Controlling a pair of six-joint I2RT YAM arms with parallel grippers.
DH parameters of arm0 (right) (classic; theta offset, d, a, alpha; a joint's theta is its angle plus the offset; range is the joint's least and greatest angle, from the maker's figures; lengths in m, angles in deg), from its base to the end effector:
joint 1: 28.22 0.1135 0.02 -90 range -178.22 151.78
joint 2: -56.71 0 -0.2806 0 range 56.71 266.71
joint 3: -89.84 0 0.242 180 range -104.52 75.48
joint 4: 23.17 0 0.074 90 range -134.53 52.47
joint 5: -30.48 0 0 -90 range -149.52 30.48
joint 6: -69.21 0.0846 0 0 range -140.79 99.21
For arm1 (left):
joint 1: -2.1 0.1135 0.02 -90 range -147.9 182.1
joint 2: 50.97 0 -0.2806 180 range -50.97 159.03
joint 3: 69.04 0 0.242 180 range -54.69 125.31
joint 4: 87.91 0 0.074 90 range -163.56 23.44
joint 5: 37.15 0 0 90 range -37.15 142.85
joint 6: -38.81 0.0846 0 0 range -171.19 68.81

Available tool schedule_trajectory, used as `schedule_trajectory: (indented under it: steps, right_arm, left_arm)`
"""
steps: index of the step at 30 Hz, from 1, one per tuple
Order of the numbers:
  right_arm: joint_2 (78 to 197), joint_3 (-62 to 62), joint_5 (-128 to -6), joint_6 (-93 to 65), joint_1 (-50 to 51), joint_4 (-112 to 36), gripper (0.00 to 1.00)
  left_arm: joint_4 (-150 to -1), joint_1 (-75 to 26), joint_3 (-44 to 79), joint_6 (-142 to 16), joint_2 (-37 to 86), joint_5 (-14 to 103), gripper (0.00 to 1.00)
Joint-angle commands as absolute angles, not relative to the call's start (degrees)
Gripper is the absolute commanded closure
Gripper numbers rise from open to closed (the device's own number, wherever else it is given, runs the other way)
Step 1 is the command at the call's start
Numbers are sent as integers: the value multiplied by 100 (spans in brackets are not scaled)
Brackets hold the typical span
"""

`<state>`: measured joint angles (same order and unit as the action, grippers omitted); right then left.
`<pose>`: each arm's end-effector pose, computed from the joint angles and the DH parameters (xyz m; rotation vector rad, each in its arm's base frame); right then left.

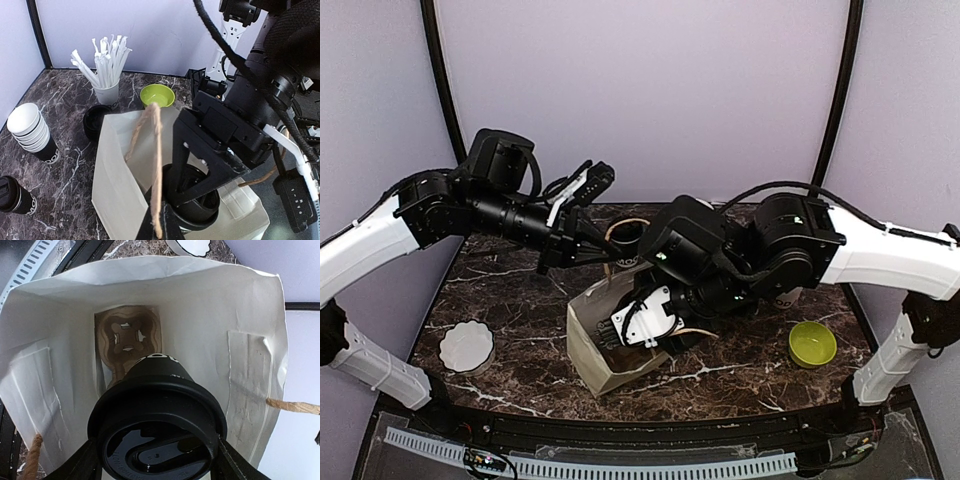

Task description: Pack the takeout coffee

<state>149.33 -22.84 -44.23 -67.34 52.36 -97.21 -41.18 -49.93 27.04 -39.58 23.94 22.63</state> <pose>0.0796 0.3433 0.3510 -2.1595 1.1938 -0.0819 0.1543 -0.2669 0.4084 1.3837 1.5653 -0.9703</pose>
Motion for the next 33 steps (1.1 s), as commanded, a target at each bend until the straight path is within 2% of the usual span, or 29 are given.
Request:
schedule_trajectory:
  steps: [1, 9, 17, 18, 20, 21, 23, 25, 29, 31, 33]
  right_arm:
    - [14558, -2032, -4095, -6812, 5194, -9639, 50]
    - [14226, -1522, -3748, -6994, 5135, -9393, 51]
    - [13808, -740, -4005, -7270, 5018, -9198, 51]
    - [13809, -726, -4069, -7246, 5037, -9209, 51]
    - [13813, -729, -4168, -7230, 5068, -9206, 51]
    - [13827, -747, -4232, -7229, 5083, -9190, 51]
    - [13876, -825, -4397, -7193, 5124, -9164, 51]
    - [13975, -948, -4544, -7154, 5170, -9142, 51]
    - [14232, -1177, -4707, -7112, 5227, -8922, 50]
    - [14435, -1379, -4659, -6949, 5224, -8707, 50]
    - [14718, -1660, -4549, -6741, 5229, -8535, 51]
  left_arm:
    - [-4390, -5057, 2667, -3956, 2317, 1933, 100]
    - [-4312, -5180, 2747, -3842, 2545, 1958, 100]
    - [-4336, -5273, 2805, -3833, 2534, 2023, 100]
    - [-4289, -5274, 2831, -3821, 2542, 2054, 98]
    - [-4209, -5274, 2892, -3804, 2575, 2154, 87]
    - [-4187, -5274, 2913, -3808, 2582, 2210, 76]
    - [-4194, -5282, 2946, -3817, 2528, 2340, 65]
    - [-4281, -5282, 2917, -3799, 2412, 2538, 61]
    - [-4453, -5276, 2846, -3573, 2268, 2881, 62]
    - [-4481, -5274, 2894, -3459, 2333, 2935, 66]
    - [-4516, -5274, 2992, -3372, 2430, 2928, 74]
